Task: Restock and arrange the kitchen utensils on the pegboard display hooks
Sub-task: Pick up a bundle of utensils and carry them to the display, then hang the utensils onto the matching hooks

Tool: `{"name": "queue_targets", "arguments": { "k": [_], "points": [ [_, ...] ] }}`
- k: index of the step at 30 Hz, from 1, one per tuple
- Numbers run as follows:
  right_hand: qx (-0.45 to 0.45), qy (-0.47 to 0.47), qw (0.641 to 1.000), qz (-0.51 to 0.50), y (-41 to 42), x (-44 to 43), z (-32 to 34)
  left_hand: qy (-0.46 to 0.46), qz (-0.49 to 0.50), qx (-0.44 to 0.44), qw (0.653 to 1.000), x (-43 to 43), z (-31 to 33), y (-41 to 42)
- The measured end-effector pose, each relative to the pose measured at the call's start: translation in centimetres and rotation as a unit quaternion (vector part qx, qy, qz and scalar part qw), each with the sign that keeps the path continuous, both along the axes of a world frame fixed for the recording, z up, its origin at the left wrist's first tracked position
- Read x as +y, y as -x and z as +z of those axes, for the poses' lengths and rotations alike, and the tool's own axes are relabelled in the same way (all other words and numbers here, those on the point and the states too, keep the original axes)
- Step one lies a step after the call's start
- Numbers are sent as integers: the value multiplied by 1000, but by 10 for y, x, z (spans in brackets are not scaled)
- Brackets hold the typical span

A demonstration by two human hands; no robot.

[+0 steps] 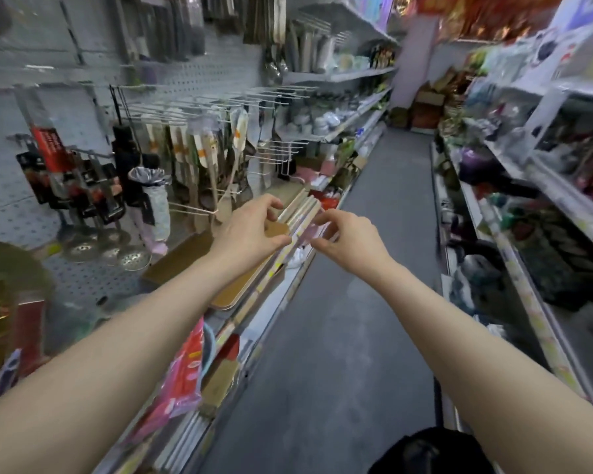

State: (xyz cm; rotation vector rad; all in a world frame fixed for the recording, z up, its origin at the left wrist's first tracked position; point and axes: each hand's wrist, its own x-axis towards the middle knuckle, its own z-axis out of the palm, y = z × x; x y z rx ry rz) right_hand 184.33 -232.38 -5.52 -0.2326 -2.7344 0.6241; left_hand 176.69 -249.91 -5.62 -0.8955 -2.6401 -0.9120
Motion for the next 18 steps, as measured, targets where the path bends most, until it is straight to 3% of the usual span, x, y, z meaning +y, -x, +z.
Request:
{"name": "queue_targets", "arguments": {
  "k": [18],
  "points": [
    [-23, 0, 996, -84, 228, 214, 6, -6, -73, -5, 997, 225, 8, 250]
  ]
}}
